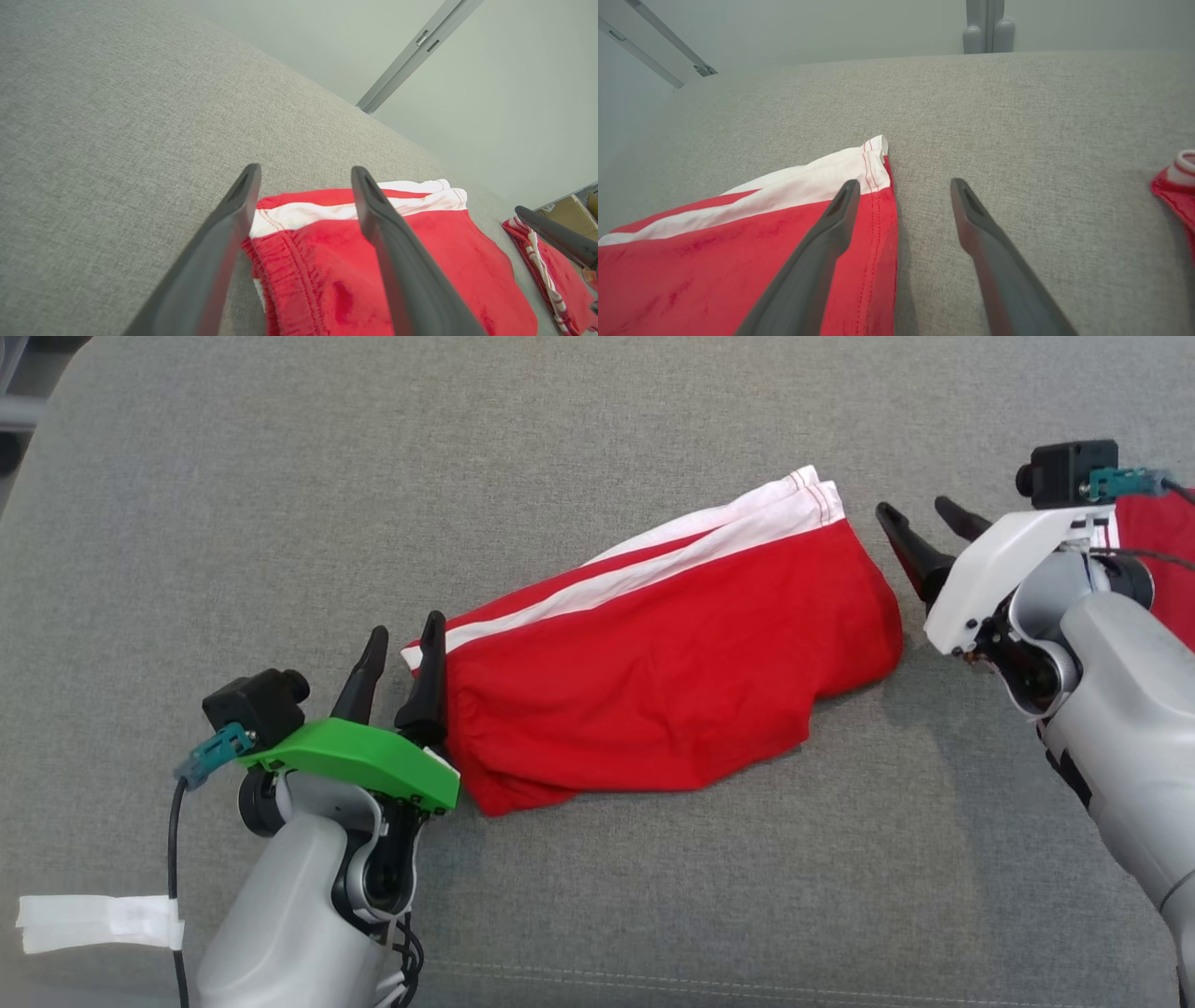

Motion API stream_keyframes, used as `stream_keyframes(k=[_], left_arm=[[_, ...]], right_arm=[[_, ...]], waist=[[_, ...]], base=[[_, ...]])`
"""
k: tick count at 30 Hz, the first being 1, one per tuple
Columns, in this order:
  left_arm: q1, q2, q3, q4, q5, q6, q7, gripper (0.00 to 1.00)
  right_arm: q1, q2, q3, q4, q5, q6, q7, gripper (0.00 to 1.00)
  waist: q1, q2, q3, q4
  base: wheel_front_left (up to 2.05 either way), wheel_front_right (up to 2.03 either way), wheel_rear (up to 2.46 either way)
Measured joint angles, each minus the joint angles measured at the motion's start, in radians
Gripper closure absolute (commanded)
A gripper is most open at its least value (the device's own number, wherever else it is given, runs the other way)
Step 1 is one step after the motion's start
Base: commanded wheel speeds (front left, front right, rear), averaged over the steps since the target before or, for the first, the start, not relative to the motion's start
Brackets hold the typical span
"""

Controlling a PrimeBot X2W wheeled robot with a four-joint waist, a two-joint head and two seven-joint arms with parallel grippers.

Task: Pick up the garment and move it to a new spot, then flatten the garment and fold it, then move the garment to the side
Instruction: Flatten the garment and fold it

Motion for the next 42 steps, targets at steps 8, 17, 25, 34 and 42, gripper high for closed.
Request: stream_keyframes(k=[8,17,25,34,42], left_arm=[[0.049,0.000,-0.001,-0.044,0.000,-0.009,-0.013,0.00],[0.071,0.000,-0.013,-0.090,0.000,-0.017,-0.022,0.00],[0.106,0.001,-0.002,-0.100,0.000,-0.016,-0.023,0.00],[0.129,0.004,0.010,-0.121,0.000,-0.008,-0.030,0.00],[0.159,0.018,0.030,-0.127,0.000,0.001,-0.031,0.00]], right_arm=[[0.051,0.043,0.006,0.038,0.050,0.000,-0.012,0.00],[0.063,0.042,0.011,0.104,0.069,0.000,-0.004,0.00],[0.079,0.068,0.058,0.122,0.083,0.000,0.030,0.00],[0.085,0.086,0.094,0.123,0.086,0.000,0.026,1.00],[0.113,0.103,0.086,0.115,0.114,0.000,-0.065,1.00]], waist=[[0.0000,0.0000,-0.012,0.006],[0.0000,0.0000,-0.009,0.042],[0.0000,0.0000,-0.028,0.060],[0.0000,0.0000,-0.046,0.049],[0.0000,0.0000,-0.072,0.021]], base=[[0.00,0.00,0.00],[0.00,0.00,0.00],[0.00,0.00,0.00],[0.00,0.00,0.00],[0.00,0.00,0.00]])
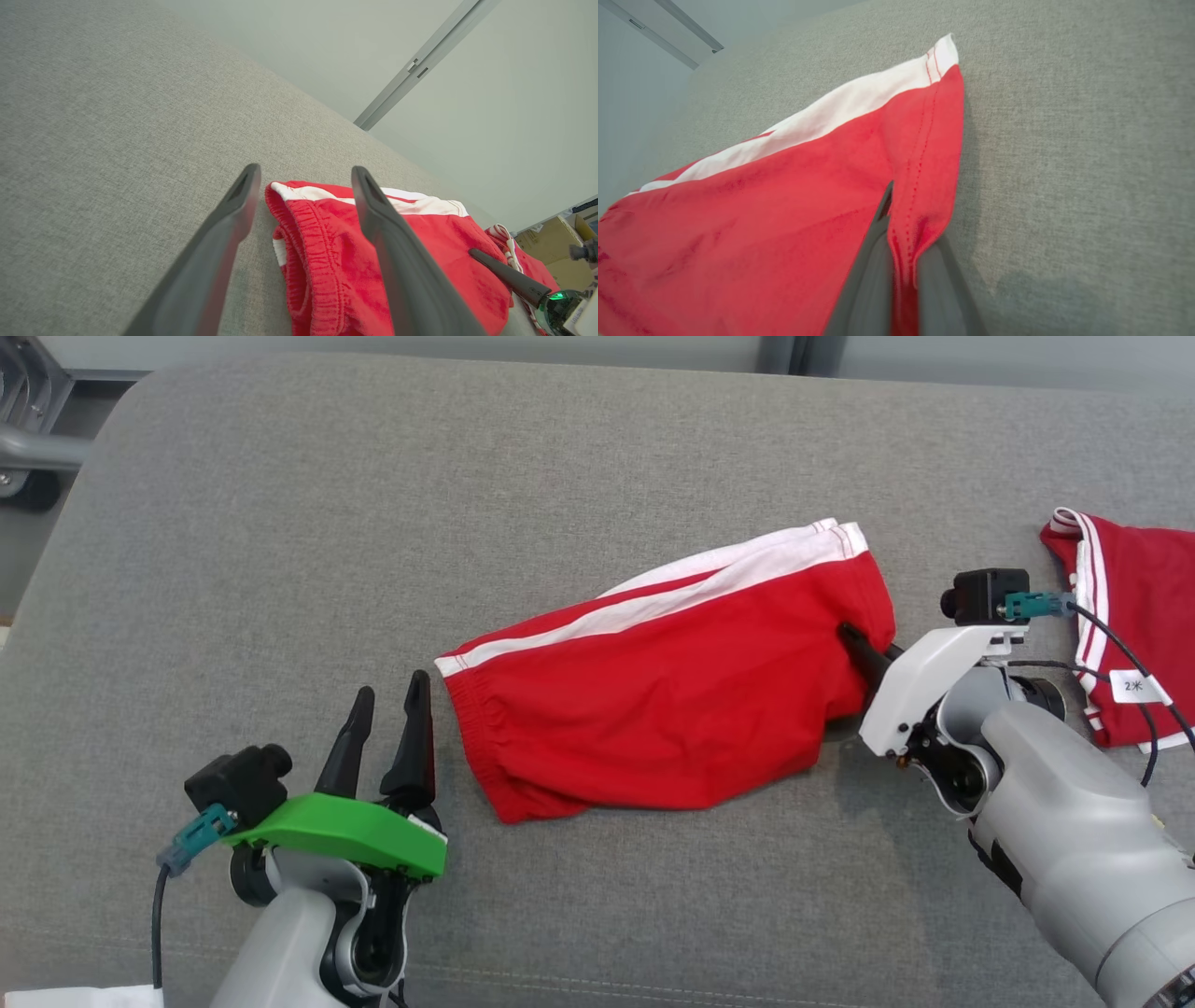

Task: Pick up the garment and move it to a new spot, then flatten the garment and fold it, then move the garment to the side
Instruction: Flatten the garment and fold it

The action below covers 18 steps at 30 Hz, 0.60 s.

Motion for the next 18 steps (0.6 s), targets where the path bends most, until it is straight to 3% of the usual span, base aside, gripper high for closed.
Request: stream_keyframes(k=[18], left_arm=[[0.060,0.022,0.033,-0.032,0.000,0.005,-0.003,0.00]], right_arm=[[0.149,0.044,-0.021,-0.004,0.042,0.000,-0.181,1.00]], waist=[[0.0001,0.0000,-0.068,-0.130]], base=[[0.00,0.00,0.00]])
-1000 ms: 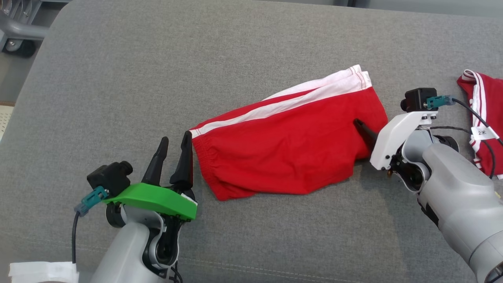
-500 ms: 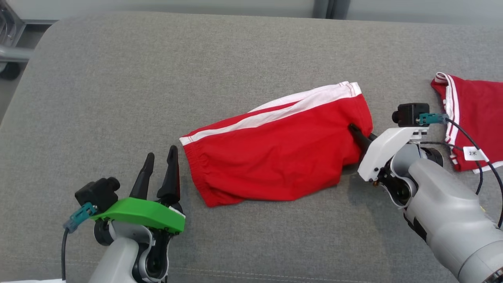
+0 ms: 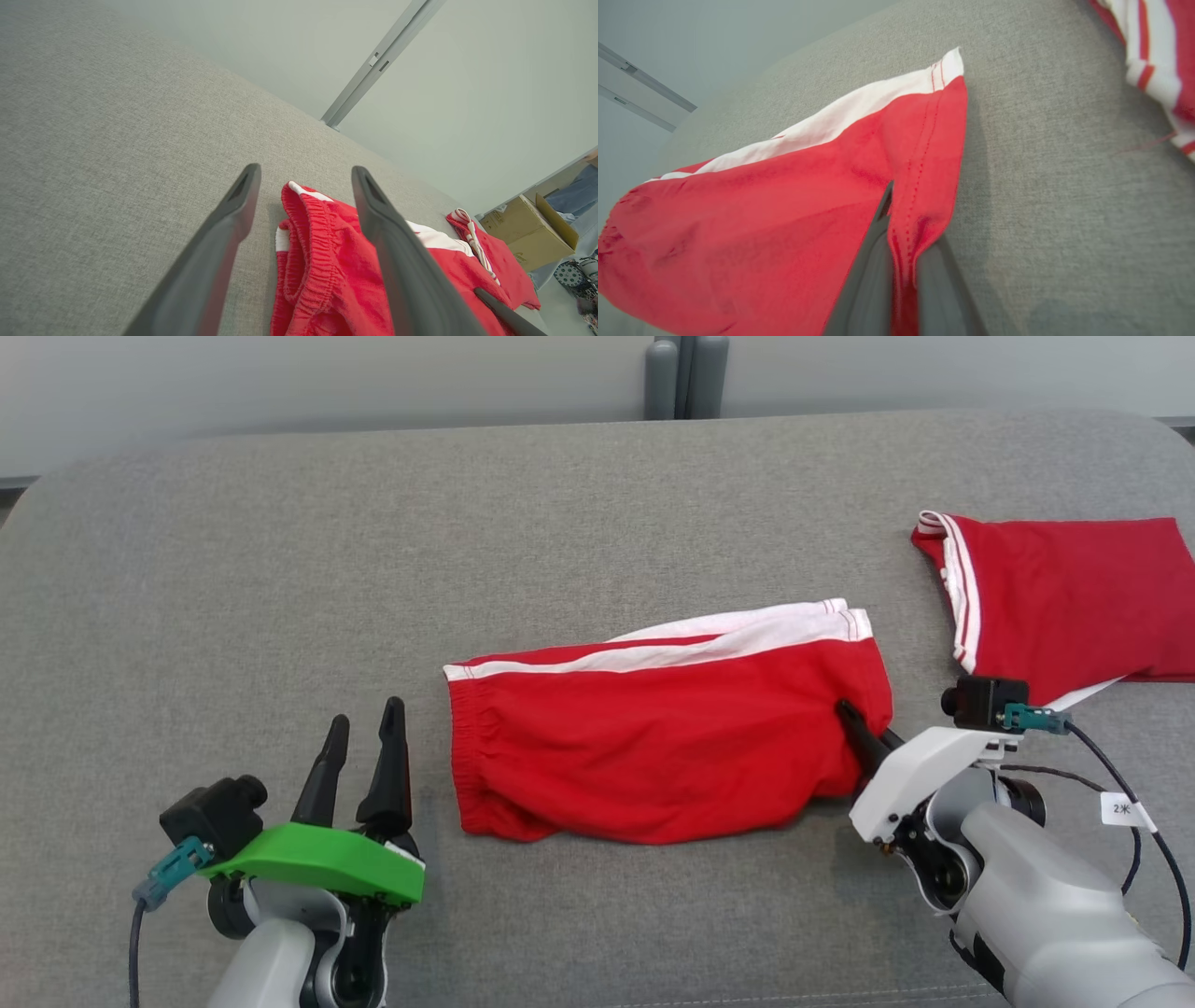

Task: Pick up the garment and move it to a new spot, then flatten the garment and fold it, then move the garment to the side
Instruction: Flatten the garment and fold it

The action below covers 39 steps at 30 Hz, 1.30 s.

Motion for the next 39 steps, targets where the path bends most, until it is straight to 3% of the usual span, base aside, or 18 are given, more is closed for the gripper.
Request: stream_keyframes(k=[9,22,32,39], left_arm=[[0.026,0.001,-0.009,-0.027,0.000,0.005,0.000,0.00],[0.058,0.004,-0.004,-0.036,-0.006,0.015,0.000,0.00],[0.071,0.003,-0.003,-0.058,-0.014,0.015,0.000,0.00],[0.079,0.002,-0.007,-0.078,-0.016,0.015,0.000,0.00]], right_arm=[[0.055,-0.005,-0.029,0.043,0.013,0.000,-0.014,1.00],[0.048,-0.002,-0.019,0.019,-0.010,0.000,-0.026,1.00],[-0.008,0.005,0.059,-0.050,-0.094,0.000,-0.027,1.00],[-0.037,0.060,0.140,-0.099,-0.134,0.000,-0.021,1.00]], waist=[[0.0000,0.0000,-0.054,-0.056],[0.0000,0.0000,-0.077,-0.056],[0.0000,0.0000,-0.109,-0.034],[0.0000,0.0000,-0.125,0.000]], base=[[0.00,0.00,0.00],[0.00,0.00,0.00],[0.00,0.00,0.00],[0.00,0.00,0.00]])
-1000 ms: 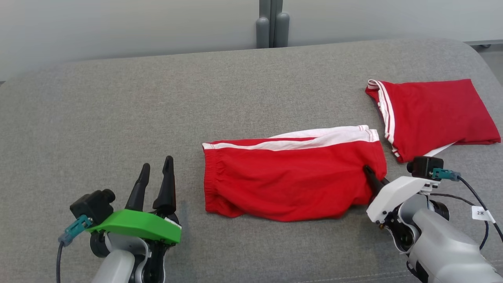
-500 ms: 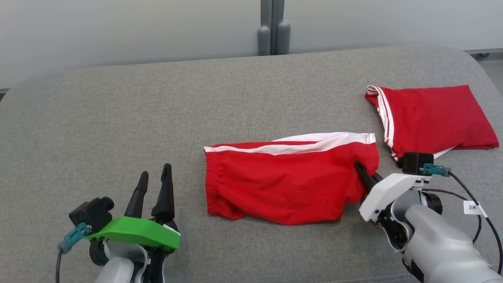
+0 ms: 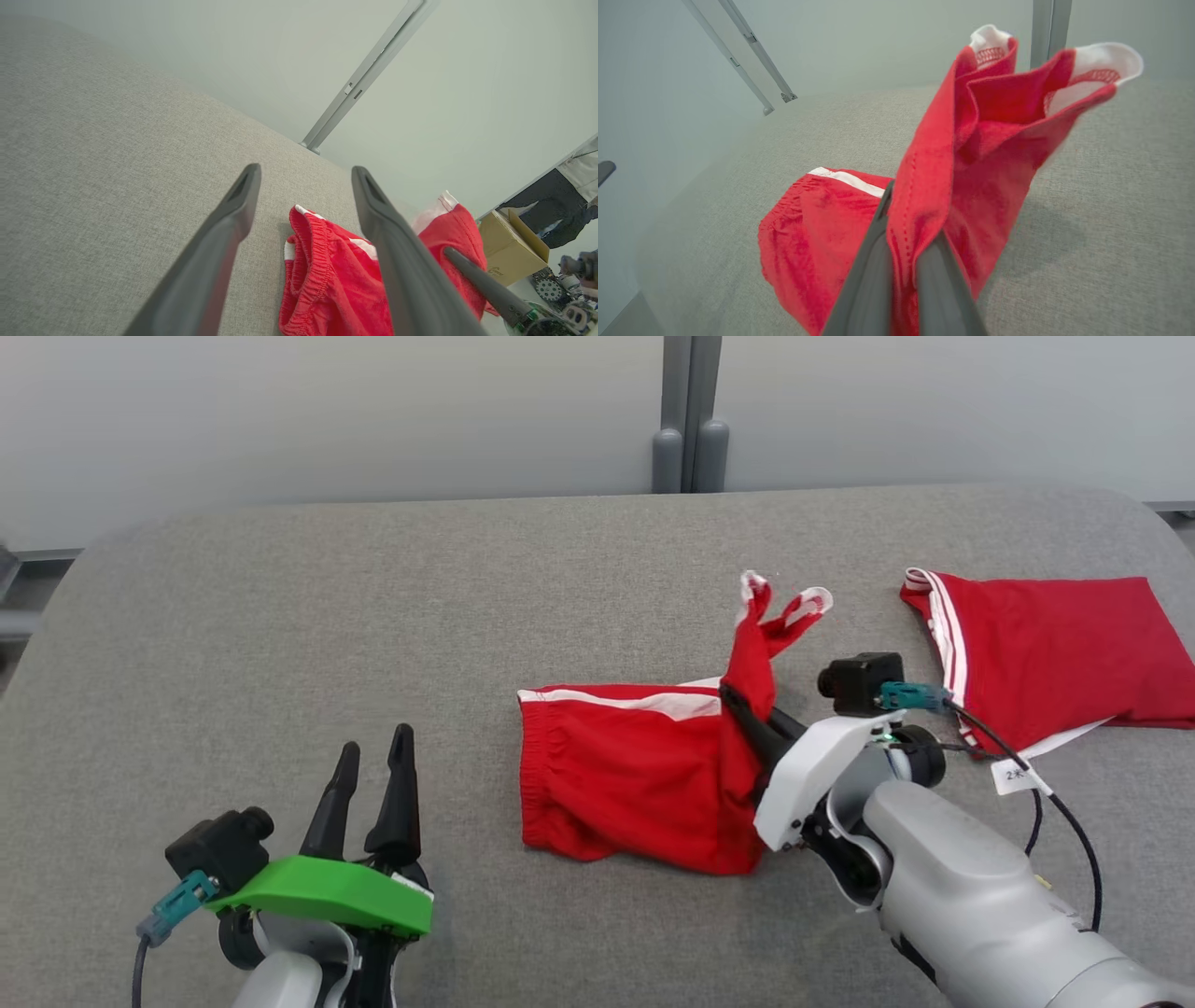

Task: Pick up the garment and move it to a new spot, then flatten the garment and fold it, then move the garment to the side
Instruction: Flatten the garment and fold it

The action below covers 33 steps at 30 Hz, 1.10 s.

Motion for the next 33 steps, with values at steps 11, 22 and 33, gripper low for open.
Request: stream_keyframes(k=[11,22,33], left_arm=[[0.033,-0.002,-0.022,-0.019,0.000,0.007,0.000,0.00],[0.046,-0.003,-0.027,-0.021,0.000,0.007,0.000,0.00],[0.061,-0.002,-0.023,-0.032,0.000,0.009,0.000,0.00]], right_arm=[[0.001,0.040,0.063,-0.009,-0.006,0.000,0.064,1.00],[0.001,0.061,0.100,0.041,0.003,0.000,0.134,0.92],[-0.034,0.063,0.121,0.060,0.003,0.000,0.147,0.00]], waist=[[0.0000,0.0000,-0.016,0.073],[0.0000,0.0000,-0.026,0.138],[0.0000,0.0000,-0.035,0.152]], base=[[0.00,0.00,0.00],[0.00,0.00,0.00],[0.00,0.00,0.00]])
